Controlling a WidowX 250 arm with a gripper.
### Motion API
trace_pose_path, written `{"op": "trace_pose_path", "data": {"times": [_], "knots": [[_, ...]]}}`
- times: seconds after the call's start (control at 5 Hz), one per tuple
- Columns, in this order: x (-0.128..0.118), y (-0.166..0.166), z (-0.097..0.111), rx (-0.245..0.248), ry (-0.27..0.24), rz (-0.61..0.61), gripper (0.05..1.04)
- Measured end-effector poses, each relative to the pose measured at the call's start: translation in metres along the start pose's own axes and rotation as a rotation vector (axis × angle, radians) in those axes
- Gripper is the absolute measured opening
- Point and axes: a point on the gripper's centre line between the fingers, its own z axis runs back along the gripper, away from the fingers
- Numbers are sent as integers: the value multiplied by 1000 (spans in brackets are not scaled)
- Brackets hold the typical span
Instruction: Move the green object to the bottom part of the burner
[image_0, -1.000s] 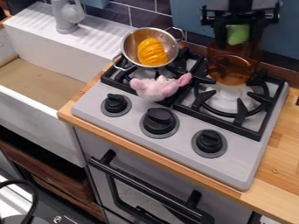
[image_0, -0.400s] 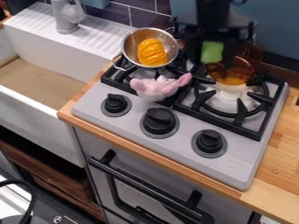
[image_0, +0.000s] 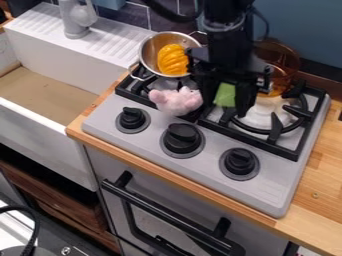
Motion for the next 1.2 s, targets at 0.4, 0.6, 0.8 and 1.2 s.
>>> {"op": "trace_pose_path", "data": {"times": [0.4,0.6,0.8,1.2], "knots": [[-23,-2,-34,59,9,-48,679],[-19,-5,-40,73,-17,-41,679],[-20,-6,-42,67,-8,-13,661],[-17,-6,-42,96,-7,-42,909]]}}
